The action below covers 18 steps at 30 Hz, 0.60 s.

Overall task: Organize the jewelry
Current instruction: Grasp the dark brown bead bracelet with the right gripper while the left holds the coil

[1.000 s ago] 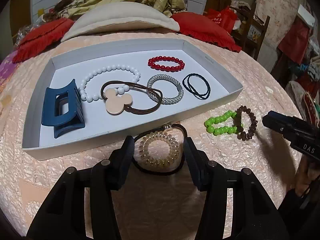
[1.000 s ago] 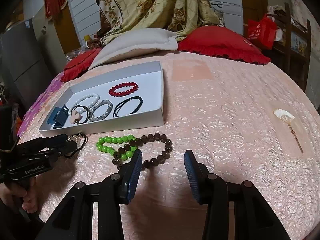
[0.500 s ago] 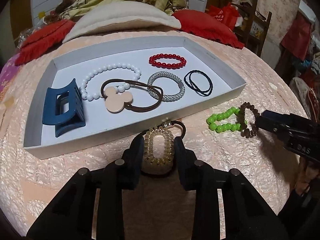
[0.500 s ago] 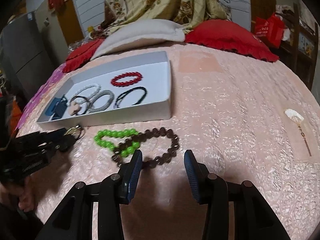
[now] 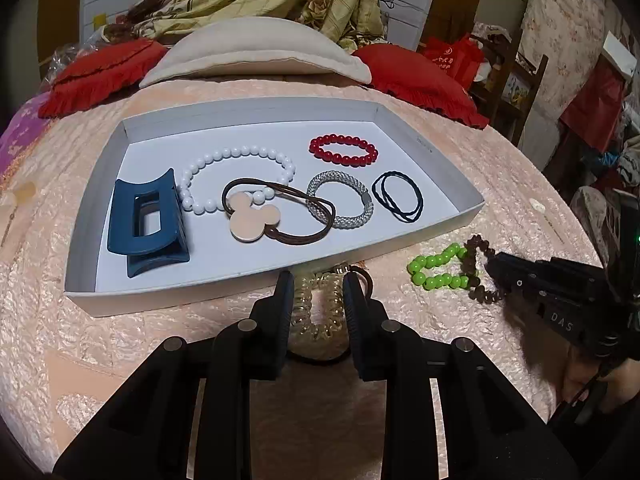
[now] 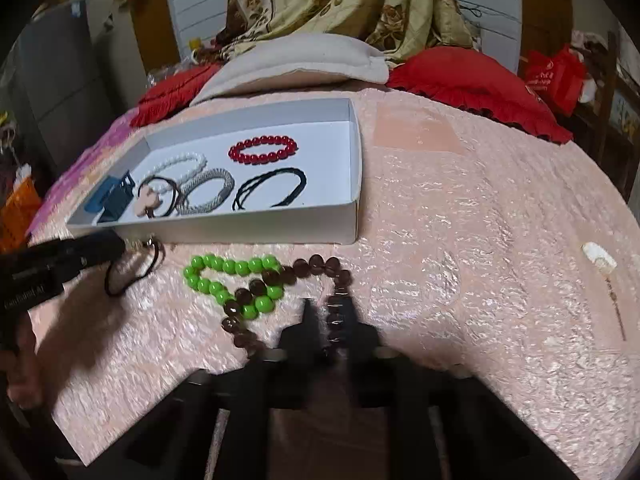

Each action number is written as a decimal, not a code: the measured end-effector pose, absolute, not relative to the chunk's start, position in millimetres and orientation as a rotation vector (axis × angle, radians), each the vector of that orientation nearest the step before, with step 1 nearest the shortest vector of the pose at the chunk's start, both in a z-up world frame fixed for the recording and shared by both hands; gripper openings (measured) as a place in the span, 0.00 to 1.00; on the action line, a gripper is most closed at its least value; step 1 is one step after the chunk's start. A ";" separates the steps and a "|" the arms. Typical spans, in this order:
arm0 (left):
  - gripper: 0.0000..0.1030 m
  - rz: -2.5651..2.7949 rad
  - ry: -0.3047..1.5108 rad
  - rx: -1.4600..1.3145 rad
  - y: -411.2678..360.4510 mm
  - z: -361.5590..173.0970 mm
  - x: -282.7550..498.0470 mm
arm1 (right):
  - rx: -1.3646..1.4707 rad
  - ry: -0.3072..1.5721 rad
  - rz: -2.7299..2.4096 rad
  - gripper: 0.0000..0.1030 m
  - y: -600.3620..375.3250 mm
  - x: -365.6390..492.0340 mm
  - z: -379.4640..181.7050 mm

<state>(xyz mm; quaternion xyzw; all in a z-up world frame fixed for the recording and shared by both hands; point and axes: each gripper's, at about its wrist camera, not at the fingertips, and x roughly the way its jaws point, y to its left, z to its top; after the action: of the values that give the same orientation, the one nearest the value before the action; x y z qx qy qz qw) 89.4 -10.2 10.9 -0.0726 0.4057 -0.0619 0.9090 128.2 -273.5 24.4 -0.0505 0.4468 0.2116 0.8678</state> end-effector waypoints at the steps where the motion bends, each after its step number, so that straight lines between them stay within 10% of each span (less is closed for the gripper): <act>1: 0.23 -0.128 0.836 -0.152 -10.0 11.4 89.4 | -0.104 0.937 0.443 0.08 -274.4 127.5 24.4; 18: 0.22 -0.129 0.815 -0.167 -5.2 18.1 83.4 | -0.007 0.737 0.511 0.08 -274.7 96.3 83.0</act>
<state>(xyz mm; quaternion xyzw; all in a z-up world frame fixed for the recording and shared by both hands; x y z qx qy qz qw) 83.4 -5.2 18.1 -0.0811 0.3957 -0.0627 0.9126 96.3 -274.7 83.0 -0.0034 0.3563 0.2472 0.9011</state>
